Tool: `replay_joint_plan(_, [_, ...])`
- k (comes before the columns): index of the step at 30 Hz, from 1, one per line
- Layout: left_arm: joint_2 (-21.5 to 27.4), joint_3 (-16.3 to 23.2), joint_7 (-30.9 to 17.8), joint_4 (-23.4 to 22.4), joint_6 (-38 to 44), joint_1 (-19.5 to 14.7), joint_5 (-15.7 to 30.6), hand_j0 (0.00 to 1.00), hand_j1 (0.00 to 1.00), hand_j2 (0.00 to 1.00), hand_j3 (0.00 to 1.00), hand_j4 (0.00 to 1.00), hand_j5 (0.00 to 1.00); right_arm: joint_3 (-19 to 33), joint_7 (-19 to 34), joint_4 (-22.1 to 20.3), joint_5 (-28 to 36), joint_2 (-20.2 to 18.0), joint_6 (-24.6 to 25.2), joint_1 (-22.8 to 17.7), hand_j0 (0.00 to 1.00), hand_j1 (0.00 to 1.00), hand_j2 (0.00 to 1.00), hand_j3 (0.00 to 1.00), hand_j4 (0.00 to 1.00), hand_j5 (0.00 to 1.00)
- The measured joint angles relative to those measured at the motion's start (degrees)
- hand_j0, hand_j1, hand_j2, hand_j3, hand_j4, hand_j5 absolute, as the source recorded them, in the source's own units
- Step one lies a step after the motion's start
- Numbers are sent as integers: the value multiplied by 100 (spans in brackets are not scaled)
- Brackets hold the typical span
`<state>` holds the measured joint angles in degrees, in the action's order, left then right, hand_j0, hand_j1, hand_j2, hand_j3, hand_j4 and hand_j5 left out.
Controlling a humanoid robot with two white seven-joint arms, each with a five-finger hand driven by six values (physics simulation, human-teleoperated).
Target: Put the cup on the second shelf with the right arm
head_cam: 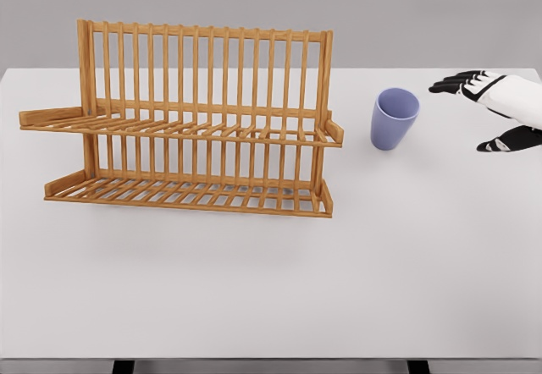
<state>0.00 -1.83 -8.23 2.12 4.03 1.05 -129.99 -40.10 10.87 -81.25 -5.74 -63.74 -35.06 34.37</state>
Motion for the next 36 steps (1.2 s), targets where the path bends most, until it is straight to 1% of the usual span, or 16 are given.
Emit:
replay_joint_plan(3, [0,0,1,0,0,0,0,100,100,100,100,100,100,12,11,33,-20,46,0,0,100,100,100,100,100,100])
replay_joint_plan(8, [0,-1,4,0,0,0,0,100,100,100,100,100,100,212,83,237,36,99,-1,-9,100,100,100,100,100,100])
replay_joint_plan(10, [0,0,5,0,0,0,0,100,100,100,100,100,100,263,143,318,276,128,-1,-105,100,100,100,100,100,100])
replay_joint_plan(12, [0,0,4,0,0,0,0,100,100,100,100,100,100,292,390,452,700,206,0,-105,100,100,100,100,100,100])
replay_joint_plan(14, [0,1,3,0,0,0,0,100,100,100,100,100,100,306,655,612,1041,382,-1,-105,100,100,100,100,100,100])
replay_joint_plan(17, [0,0,3,0,0,0,0,100,100,100,100,100,100,322,871,726,1377,663,-3,-97,100,100,100,100,100,100])
replay_joint_plan(21, [0,0,1,0,0,0,0,100,100,100,100,100,100,342,1171,905,2179,853,-5,-114,100,100,100,100,100,100])
replay_joint_plan(23, [0,-1,1,0,0,0,0,100,100,100,100,100,100,404,1245,1022,2440,918,-5,-123,100,100,100,100,100,100])
replay_joint_plan(26, [0,0,1,0,0,0,0,100,100,100,100,100,100,512,1296,1290,2637,1066,-4,-167,100,100,100,100,100,100])
replay_joint_plan(31, [0,1,1,0,0,0,0,100,100,100,100,100,100,682,1319,1929,2728,1614,-4,-158,100,100,100,100,100,100])
replay_joint_plan(34, [0,1,1,0,0,0,0,100,100,100,100,100,100,765,1333,2144,2743,1822,-4,-202,100,100,100,100,100,100])
replay_joint_plan(36, [0,0,1,0,0,0,0,100,100,100,100,100,100,920,1515,2307,2749,2014,4,-202,100,100,100,100,100,100])
